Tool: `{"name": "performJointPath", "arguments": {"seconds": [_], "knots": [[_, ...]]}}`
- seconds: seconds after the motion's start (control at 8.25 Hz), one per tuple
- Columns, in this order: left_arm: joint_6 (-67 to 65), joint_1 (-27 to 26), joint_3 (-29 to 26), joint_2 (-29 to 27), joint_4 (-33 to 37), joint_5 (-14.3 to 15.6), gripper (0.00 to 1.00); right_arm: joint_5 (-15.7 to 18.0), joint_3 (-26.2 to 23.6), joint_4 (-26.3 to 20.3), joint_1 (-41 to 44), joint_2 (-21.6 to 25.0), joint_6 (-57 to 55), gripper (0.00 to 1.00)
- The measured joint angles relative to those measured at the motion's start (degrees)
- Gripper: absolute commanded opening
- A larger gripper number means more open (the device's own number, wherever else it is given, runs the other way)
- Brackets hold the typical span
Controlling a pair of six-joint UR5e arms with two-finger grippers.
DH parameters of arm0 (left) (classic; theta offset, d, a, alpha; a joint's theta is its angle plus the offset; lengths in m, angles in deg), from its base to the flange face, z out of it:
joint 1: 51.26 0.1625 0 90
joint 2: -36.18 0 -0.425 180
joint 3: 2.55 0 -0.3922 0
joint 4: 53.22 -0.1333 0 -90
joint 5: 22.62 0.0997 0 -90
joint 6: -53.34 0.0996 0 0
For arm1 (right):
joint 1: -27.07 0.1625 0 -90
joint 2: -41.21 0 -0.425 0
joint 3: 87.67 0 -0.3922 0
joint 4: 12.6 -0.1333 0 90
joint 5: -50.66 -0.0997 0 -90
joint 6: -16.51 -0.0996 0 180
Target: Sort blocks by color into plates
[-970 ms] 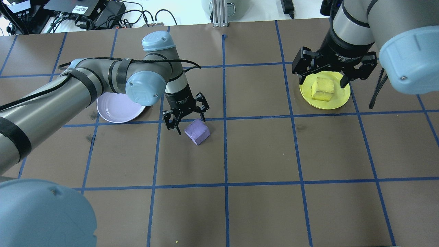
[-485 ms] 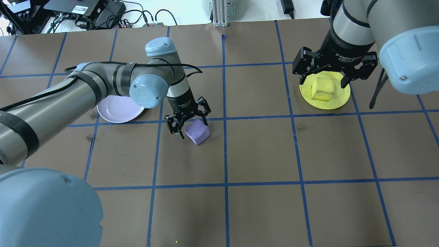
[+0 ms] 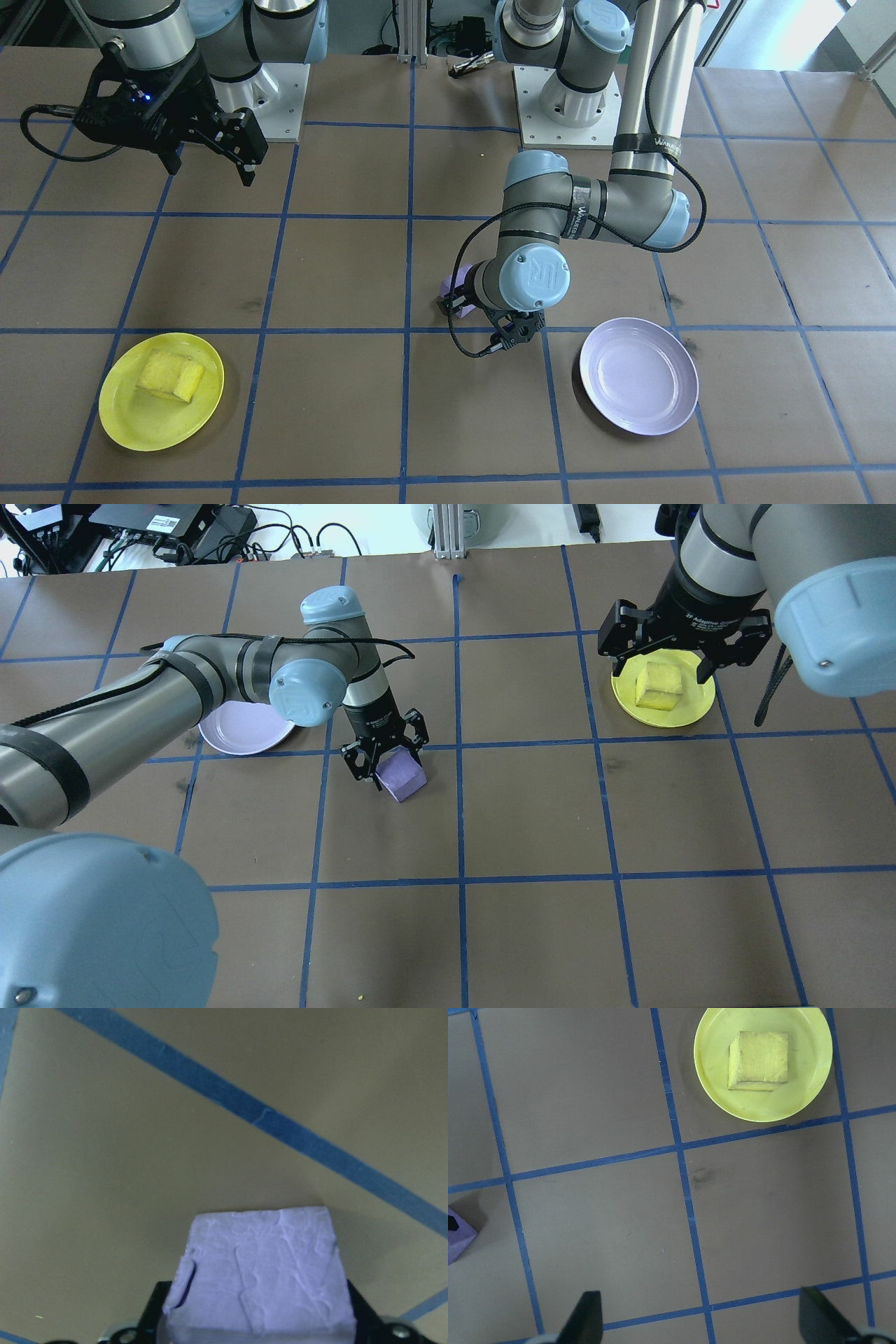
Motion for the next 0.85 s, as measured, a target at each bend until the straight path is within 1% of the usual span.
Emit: {"name": "performJointPath", "arguments": {"seconds": [0.24,0.61,0.73,0.85], "knots": [[0.1,0.0,-0.2,-0.1,0.0,-0.4,0.00,0.0,0.0,0.0,0.0,0.0,0.0,1.00],[0.5,0.1,-1.0,3.2,0.7,-0.2,0.00,0.1,0.0,0.0,0.0,0.0,0.0,1.00],[2.5,0.5,-1.8,4.9,1.5,0.7,0.00,0.1,0.0,0.0,0.0,0.0,0.0,1.00],[7.2,1.2,-3.3,6.1,2.7,3.5,0.00,0.1,0.0,0.0,0.0,0.0,0.0,1.00]]}}
